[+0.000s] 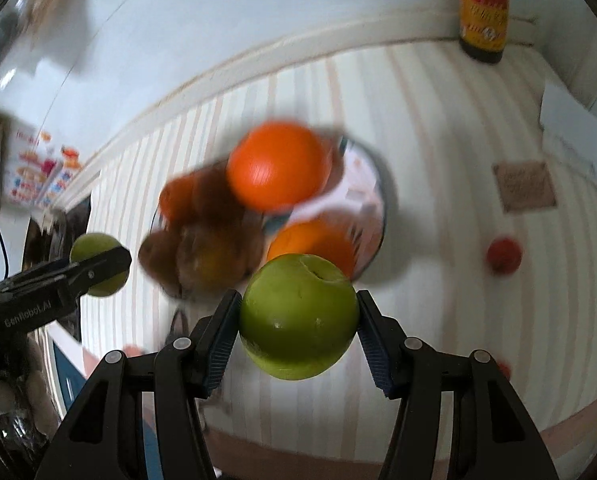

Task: Organize fruits
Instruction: 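Carry both green apples onto the plate and open both grippers, then lift both grippers away from the plate toward the red tomatoes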

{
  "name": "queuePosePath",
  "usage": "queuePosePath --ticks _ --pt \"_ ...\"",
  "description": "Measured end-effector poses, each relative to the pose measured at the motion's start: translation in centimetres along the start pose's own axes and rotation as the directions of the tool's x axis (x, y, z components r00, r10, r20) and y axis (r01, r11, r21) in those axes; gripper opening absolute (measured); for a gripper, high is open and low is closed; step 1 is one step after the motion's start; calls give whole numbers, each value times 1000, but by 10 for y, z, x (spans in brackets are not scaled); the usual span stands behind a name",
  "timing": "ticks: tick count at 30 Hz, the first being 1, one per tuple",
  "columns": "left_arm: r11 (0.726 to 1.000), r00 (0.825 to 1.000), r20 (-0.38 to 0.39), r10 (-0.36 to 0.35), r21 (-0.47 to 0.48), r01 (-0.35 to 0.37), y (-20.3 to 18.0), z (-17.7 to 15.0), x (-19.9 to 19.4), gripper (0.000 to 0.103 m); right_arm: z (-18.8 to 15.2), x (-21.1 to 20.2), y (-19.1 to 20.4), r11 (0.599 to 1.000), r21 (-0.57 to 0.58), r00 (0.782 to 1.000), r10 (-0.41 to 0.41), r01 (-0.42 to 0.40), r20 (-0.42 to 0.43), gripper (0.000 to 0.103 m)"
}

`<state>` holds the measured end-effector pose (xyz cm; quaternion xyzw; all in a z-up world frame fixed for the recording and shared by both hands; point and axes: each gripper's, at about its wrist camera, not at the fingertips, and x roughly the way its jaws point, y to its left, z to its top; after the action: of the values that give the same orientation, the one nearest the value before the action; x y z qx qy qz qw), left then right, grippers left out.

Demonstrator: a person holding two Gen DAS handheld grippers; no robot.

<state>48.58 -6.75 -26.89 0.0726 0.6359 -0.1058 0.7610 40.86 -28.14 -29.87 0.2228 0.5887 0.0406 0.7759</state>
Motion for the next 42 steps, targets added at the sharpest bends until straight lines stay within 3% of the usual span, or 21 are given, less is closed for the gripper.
queuePosePath --ticks 9,17,18,20,21,22,28,34,38,42 --pt "999 993 -114 25 43 -20 -11 34 42 61 56 33 -18 998 43 999 -46 46 -6 60" --pt "1000 989 -150 4 19 -1 -10 34 53 62 62 64 -30 998 61 997 -20 24 -70 61" --pt "1000 989 -150 4 17 -2 -10 34 52 62 62 66 -32 998 66 997 -8 13 -74 63" --pt "1000 989 -149 1 11 0 -9 34 52 76 63 65 -32 998 64 998 -3 7 -69 93" --pt "1000 990 -144 -10 8 11 -9 34 51 93 63 62 -32 998 57 998 -4 8 -65 97" --pt "1000 990 -139 -21 5 21 -8 34 50 95 63 61 -32 999 52 998 -7 11 -63 97" --pt "999 994 -101 -44 -30 42 -1 29 33 95 61 47 -27 998 33 997 -53 55 -48 97" --pt "997 1000 -7 13 -73 -14 13 11 -4 95 44 12 5 980 -63 982 -190 191 23 97" --pt "991 996 50 72 -112 -66 18 -12 -29 95 22 -11 26 968 -98 973 -229 232 38 97" --pt "988 993 87 77 -138 -65 20 -39 -55 95 -1 -34 42 965 -112 971 -236 239 35 97"
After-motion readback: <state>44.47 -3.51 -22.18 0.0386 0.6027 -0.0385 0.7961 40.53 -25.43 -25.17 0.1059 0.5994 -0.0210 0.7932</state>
